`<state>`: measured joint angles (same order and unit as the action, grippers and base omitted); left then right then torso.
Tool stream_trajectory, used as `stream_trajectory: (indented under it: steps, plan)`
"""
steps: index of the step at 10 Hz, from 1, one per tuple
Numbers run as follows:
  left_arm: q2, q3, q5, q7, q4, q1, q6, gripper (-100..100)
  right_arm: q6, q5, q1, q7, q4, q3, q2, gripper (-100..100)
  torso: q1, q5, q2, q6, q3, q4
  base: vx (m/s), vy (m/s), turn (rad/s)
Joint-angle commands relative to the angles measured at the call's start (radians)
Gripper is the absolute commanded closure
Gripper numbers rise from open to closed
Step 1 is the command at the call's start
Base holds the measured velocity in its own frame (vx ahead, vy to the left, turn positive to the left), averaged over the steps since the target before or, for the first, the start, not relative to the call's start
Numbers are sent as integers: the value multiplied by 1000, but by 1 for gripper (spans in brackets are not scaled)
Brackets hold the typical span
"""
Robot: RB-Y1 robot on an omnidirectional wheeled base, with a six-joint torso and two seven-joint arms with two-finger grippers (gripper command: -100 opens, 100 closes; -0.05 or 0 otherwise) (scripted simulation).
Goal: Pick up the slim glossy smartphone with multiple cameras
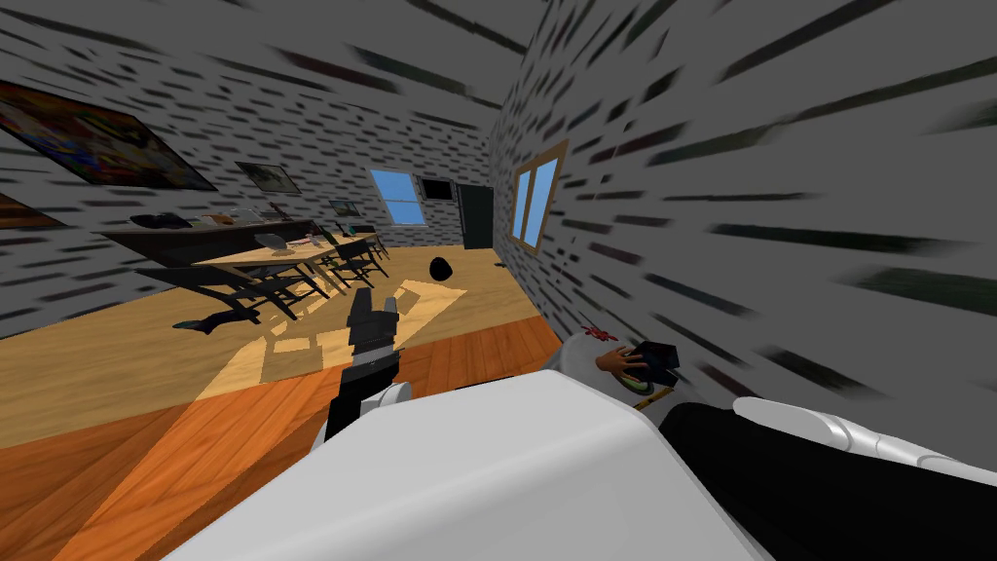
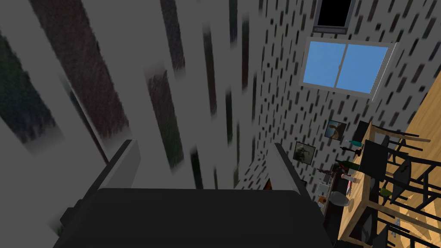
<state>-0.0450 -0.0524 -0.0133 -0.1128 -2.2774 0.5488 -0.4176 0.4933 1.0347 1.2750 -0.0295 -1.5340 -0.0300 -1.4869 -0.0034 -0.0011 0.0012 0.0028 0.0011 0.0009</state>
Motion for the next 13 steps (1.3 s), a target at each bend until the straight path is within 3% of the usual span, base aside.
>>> stream_trajectory:
  steps: [1, 3, 5, 6, 7, 10, 13]
  plan:
    - [0, 0, 0, 0, 0, 0, 0, 0, 0, 0, 0, 0, 0, 0, 0, 100, 0, 0, 0, 0, 0, 0, 0, 0, 0]
    - [0, 0, 0, 0, 0, 0, 0, 0, -25, -2, -8, 21, -16, 3, -3, -100, 0, 0, 0, 0, 0, 0, -11, 50, 10]
    - [0, 0, 0, 0, 0, 0, 0, 0, -25, 8, -13, 29, -37, -12, -9, -100, 10, 2, 0, 0, 0, 0, -7, 186, -16]
    - [0, 0, 0, 0, 0, 0, 0, 0, 7, 16, -9, 17, -52, -35, -18, -100, 13, 3, 0, 0, 0, 0, 88, 210, -24]
    - [0, 0, 0, 0, 0, 0, 0, 0, 23, 8, 1, 3, -38, -35, -23, -100, 14, 4, -4, 0, -2, -1, 70, 62, -1]
    - [0, 0, 0, 0, 0, 0, 0, 0, 17, 4, 14, 0, -15, -27, -29, -100, -9, -2, 2, 0, 1, 0, -34, -142, -2]
    - [0, 0, 0, 0, 0, 0, 0, 0, 16, 5, 14, 1, 0, -23, -31, -100, -14, -3, 6, 0, 3, 1, -66, -159, -18]
